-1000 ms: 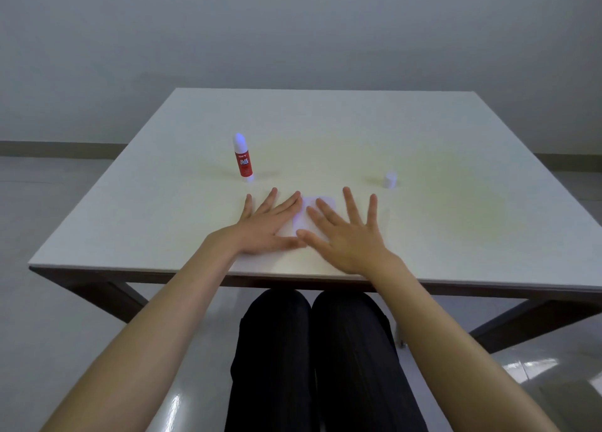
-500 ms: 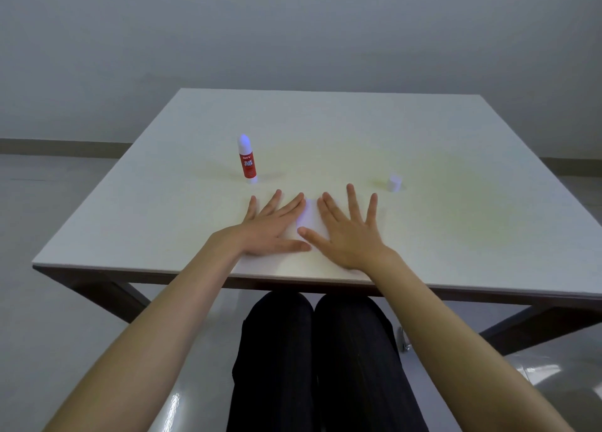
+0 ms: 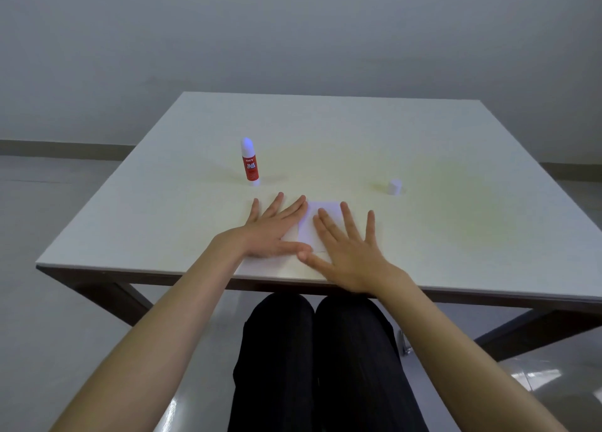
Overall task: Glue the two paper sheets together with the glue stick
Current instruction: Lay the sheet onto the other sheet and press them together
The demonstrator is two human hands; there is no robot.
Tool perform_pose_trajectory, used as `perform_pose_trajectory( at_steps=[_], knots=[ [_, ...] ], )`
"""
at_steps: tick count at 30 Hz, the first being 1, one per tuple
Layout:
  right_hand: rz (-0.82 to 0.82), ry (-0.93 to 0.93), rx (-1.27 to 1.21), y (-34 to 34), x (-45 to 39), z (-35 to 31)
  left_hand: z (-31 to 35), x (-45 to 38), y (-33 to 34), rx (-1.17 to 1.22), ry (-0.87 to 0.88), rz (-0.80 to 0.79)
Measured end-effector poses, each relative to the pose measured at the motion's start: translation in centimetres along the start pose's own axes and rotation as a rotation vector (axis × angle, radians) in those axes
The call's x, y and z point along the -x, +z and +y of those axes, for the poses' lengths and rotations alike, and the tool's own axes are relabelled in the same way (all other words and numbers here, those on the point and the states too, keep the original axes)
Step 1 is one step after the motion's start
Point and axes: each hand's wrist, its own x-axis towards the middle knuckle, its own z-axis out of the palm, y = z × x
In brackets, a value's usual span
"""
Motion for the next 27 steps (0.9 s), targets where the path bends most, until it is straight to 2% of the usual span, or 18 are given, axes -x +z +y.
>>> perform_pose_trajectory(
  at_steps=[3, 11, 17, 19, 20, 22, 23, 24, 25, 27],
  knots=[
    [-0.041, -0.062, -0.035, 0.4, 1.4, 0.0, -0.1, -0.1, 0.1, -0.01, 0.001, 0.0],
    [-0.039, 0.032, 0.016, -0.5, 3.4, 1.8, -0.3, -0.2, 0.3, -0.006, -0.007, 0.01],
    [-0.095, 0.072, -0.268, -1.6, 4.4, 2.8, -0.3, 0.0, 0.3, 0.056, -0.002, 0.049],
    [-0.094, 0.095, -0.398, -1.9, 4.6, 2.6, -0.5, 0.2, 0.3, 0.294, 0.029, 0.181],
    [-0.094, 0.101, -0.436, -1.9, 4.7, 2.3, -0.6, 0.4, 0.2, 0.477, 0.032, 0.325],
    [-0.079, 0.114, -0.45, -1.7, 4.8, 2.0, -1.1, 0.5, -0.1, 0.762, -0.051, 0.764],
    [-0.067, 0.123, -0.451, -1.6, 4.7, 1.9, -1.5, 0.4, -0.5, 0.809, -0.143, 0.977],
    [-0.057, 0.133, -0.456, -1.6, 4.8, 1.8, -2.0, 0.2, -0.9, 0.834, -0.241, 1.114],
    [-0.05, 0.141, -0.465, -1.6, 4.8, 1.7, -2.5, -0.2, -1.3, 0.865, -0.326, 1.17],
    [-0.039, 0.146, -0.486, -1.6, 4.8, 1.7, -3.4, -1.3, -2.2, 0.932, -0.422, 1.124]
  ],
)
